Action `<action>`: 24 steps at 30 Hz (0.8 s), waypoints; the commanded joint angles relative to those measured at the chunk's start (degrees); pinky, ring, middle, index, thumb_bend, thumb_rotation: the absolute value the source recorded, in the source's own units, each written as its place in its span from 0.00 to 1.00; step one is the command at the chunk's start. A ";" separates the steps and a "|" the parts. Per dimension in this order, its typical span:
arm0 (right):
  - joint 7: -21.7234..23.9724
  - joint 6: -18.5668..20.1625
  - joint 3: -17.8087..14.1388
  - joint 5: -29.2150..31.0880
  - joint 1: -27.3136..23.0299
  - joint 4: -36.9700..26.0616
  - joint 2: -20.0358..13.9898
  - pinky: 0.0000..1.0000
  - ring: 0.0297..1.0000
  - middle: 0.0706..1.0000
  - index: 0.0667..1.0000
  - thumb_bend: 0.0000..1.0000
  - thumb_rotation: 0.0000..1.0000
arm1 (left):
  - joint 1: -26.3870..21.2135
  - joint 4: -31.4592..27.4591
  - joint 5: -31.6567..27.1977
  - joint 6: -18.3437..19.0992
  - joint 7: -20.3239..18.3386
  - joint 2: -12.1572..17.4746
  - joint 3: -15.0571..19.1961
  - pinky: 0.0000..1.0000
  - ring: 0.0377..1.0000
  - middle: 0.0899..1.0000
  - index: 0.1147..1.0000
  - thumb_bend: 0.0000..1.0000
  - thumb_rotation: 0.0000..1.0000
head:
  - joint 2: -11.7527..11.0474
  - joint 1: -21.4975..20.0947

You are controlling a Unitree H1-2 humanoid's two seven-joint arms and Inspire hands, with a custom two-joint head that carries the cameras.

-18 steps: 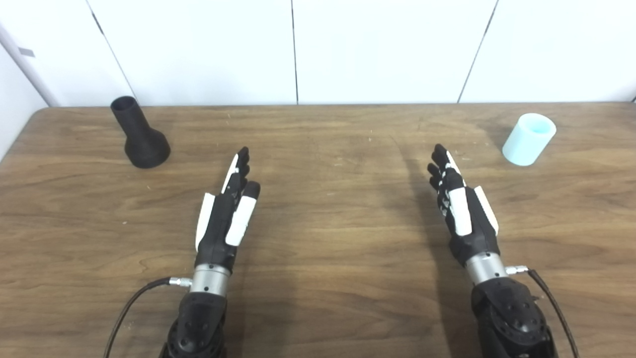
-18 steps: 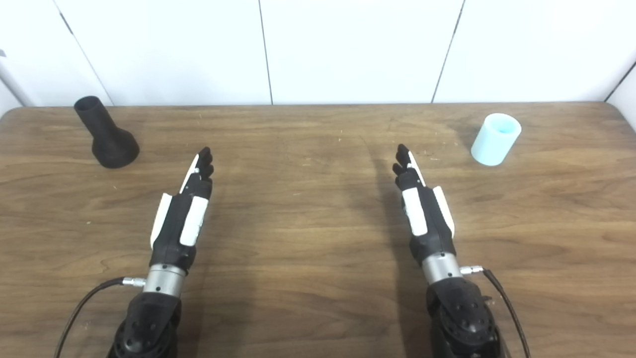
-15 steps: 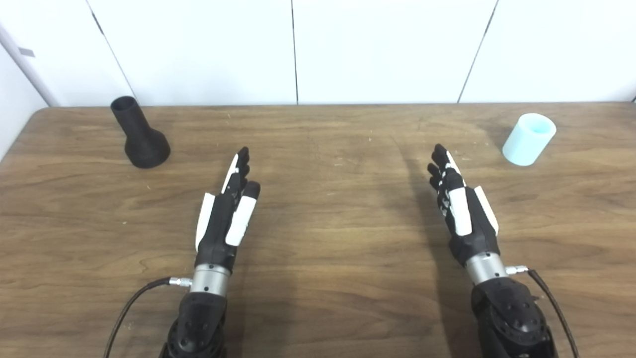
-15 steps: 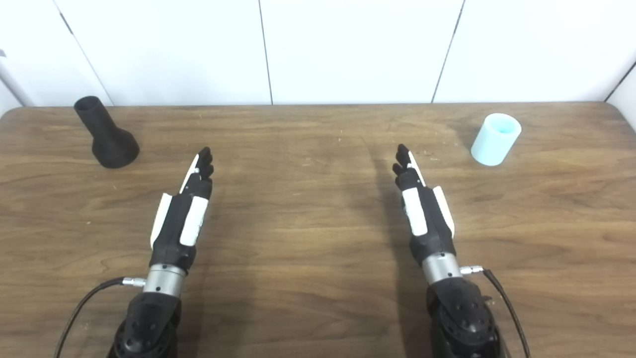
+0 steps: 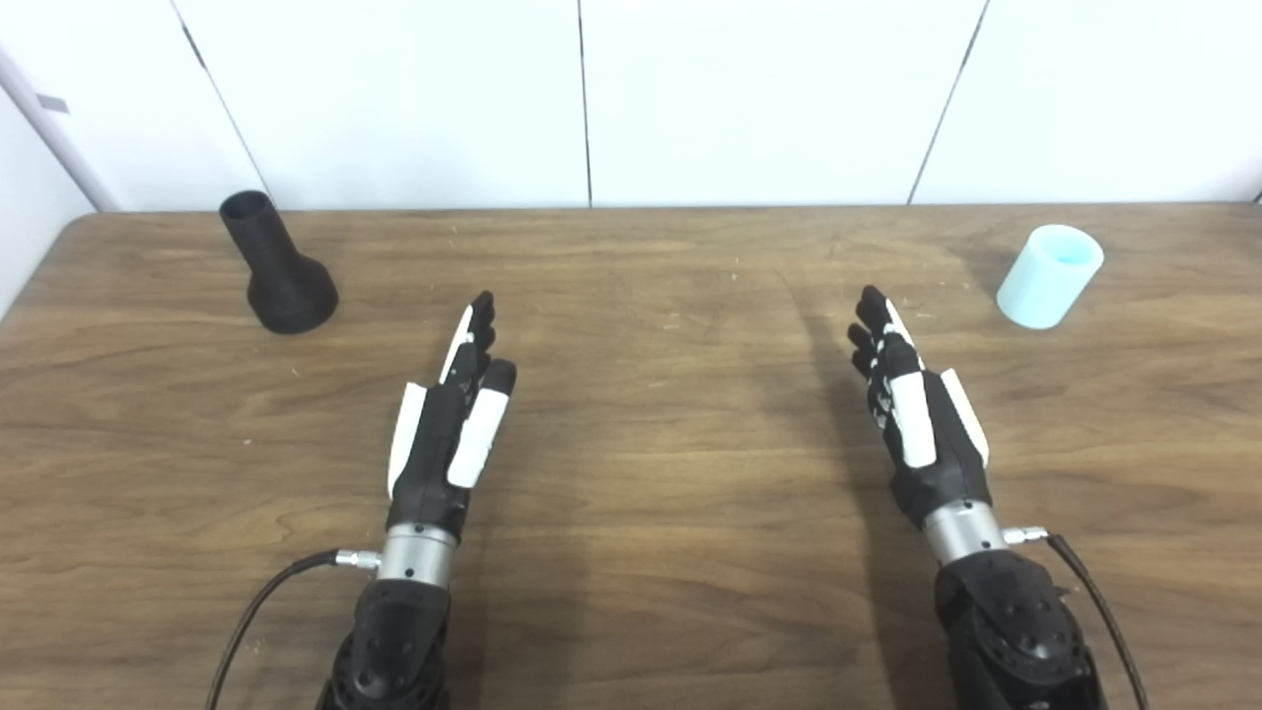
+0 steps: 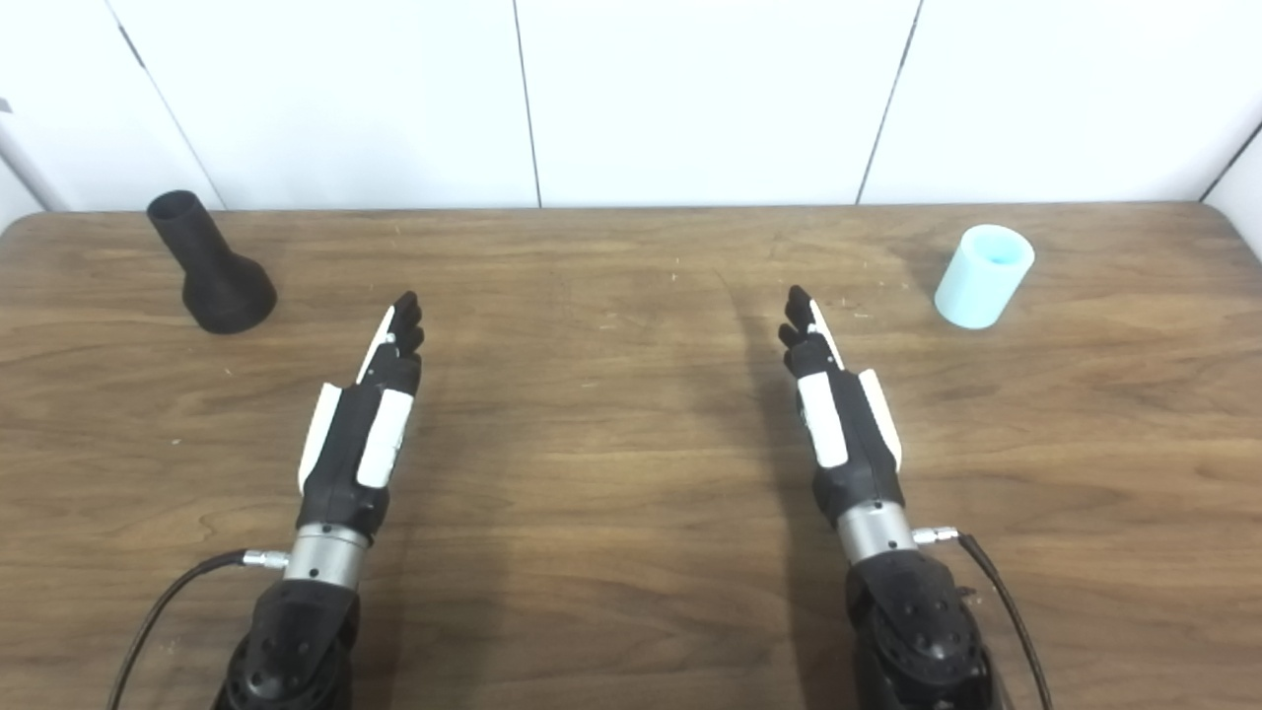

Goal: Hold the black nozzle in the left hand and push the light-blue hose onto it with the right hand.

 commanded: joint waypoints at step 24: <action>0.14 -3.87 -0.18 0.19 -0.92 0.34 -0.11 1.00 0.99 1.00 1.00 0.65 1.00 | -1.07 -0.14 0.73 -1.93 0.74 -0.10 0.10 1.00 1.00 1.00 1.00 0.80 1.00 | -1.75 2.23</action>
